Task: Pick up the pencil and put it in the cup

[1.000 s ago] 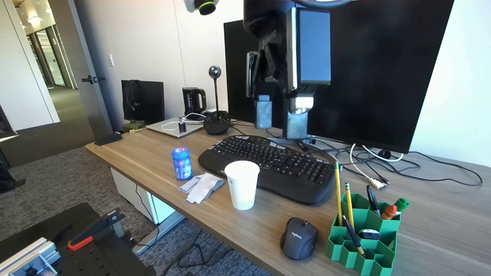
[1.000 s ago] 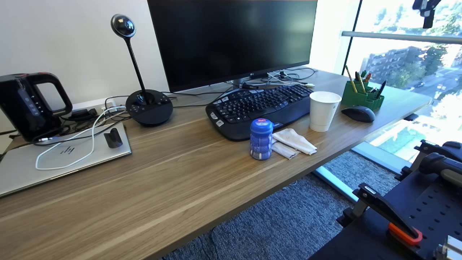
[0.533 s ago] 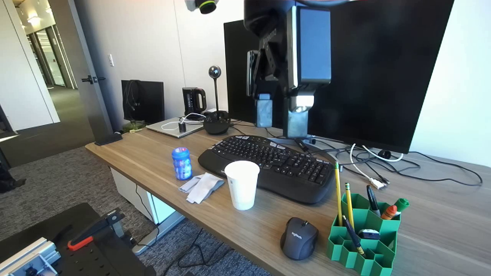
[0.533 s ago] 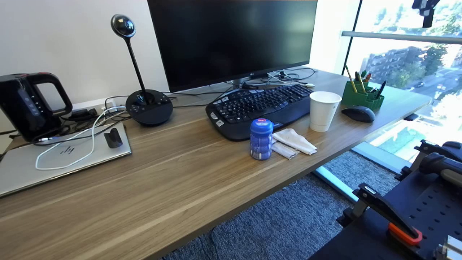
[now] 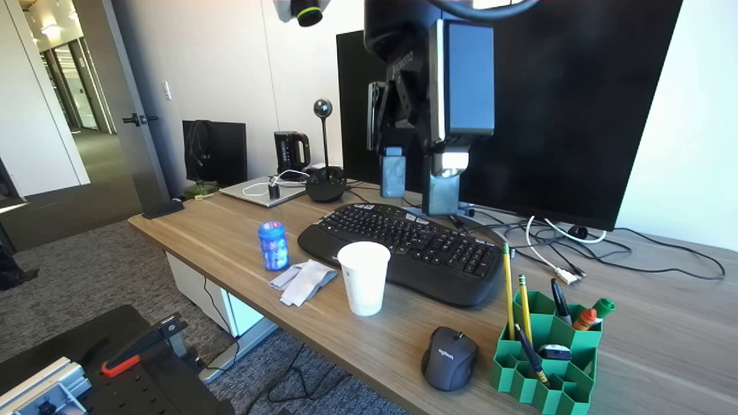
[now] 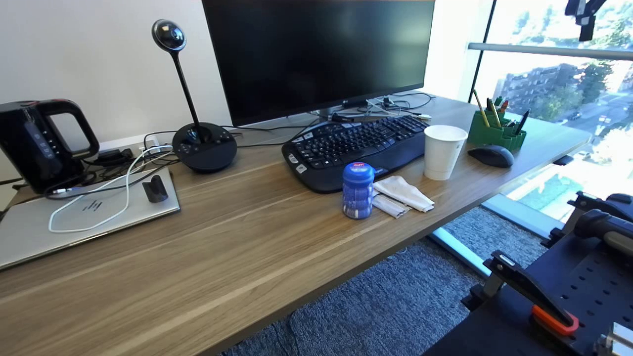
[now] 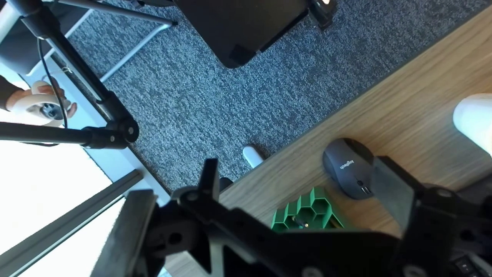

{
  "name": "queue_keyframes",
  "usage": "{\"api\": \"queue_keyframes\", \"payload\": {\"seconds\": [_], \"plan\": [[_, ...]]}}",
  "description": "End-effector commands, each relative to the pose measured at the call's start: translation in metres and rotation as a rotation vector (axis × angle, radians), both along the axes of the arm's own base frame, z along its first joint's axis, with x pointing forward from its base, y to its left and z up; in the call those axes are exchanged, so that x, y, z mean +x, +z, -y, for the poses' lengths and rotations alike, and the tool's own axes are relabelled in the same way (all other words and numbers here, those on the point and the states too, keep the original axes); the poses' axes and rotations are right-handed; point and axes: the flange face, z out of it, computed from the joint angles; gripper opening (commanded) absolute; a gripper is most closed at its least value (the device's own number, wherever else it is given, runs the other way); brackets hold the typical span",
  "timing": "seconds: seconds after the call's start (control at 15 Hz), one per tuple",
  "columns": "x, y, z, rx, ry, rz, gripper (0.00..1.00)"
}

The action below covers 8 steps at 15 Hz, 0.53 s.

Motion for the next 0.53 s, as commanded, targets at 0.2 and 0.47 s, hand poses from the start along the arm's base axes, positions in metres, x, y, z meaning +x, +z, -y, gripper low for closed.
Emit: {"api": "queue_keyframes", "payload": {"seconds": [0.2, 0.47], "plan": [[0.008, -0.032, 0.008, -0.035, -0.016, -0.052, 1.0], [0.014, -0.051, 0.016, -0.03, -0.02, -0.057, 1.0]]}}
